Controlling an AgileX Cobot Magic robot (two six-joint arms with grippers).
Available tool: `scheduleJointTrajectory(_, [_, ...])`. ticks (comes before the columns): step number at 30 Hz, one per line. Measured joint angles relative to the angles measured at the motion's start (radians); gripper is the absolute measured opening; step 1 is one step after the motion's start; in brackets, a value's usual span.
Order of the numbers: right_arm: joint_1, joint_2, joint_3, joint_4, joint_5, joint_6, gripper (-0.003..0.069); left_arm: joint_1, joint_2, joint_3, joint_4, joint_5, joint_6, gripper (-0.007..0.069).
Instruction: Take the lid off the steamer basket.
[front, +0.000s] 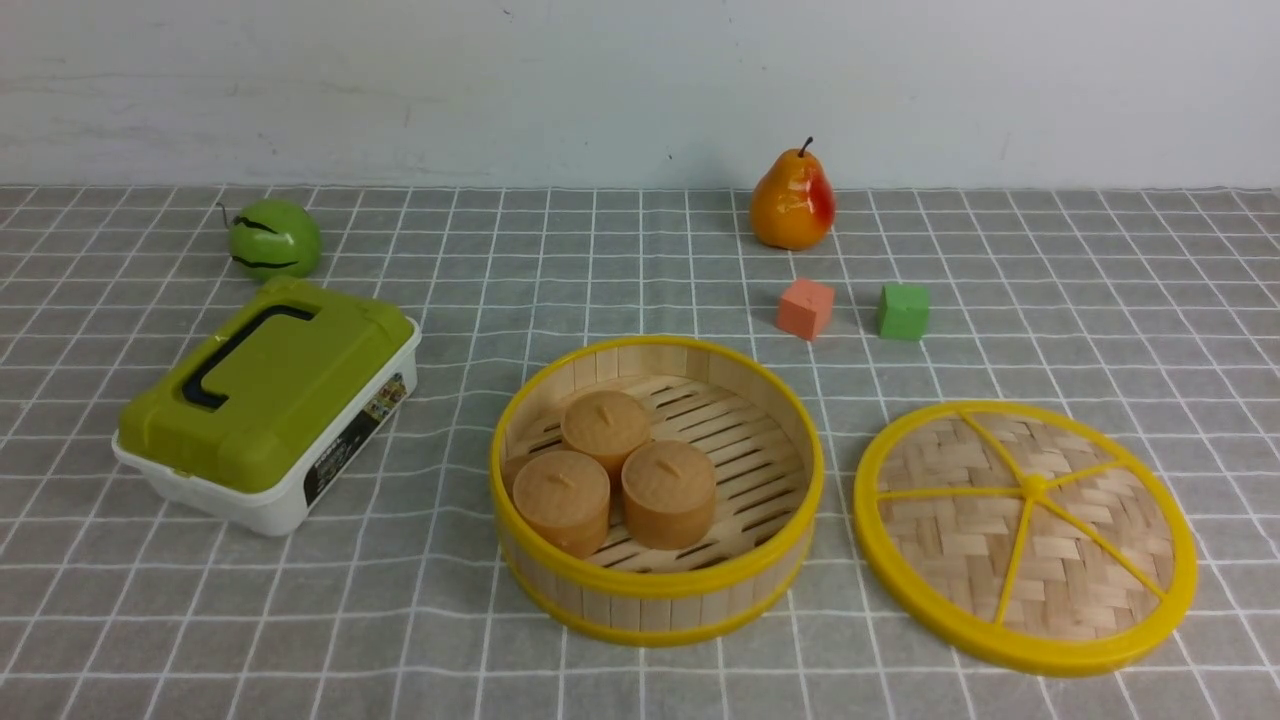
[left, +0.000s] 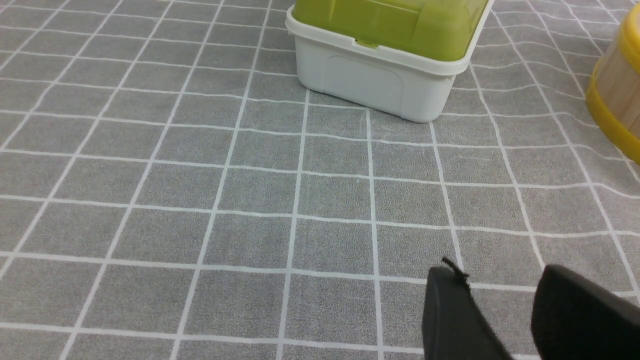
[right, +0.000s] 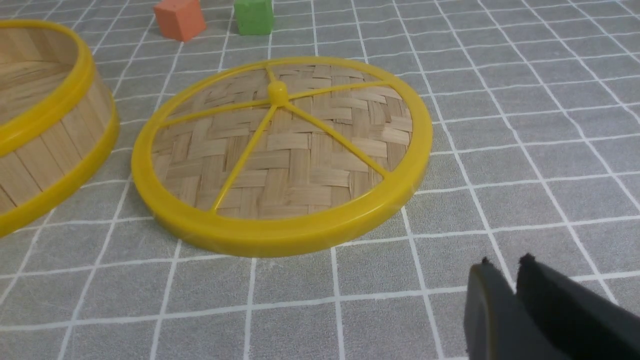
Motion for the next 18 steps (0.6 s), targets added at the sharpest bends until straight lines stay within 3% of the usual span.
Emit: scheduleJointTrajectory(18, [0.0, 0.0, 0.0, 0.0, 0.0, 0.0, 0.009, 0.0, 0.0, 0.0, 0.0, -0.001, 0.0, 0.0239])
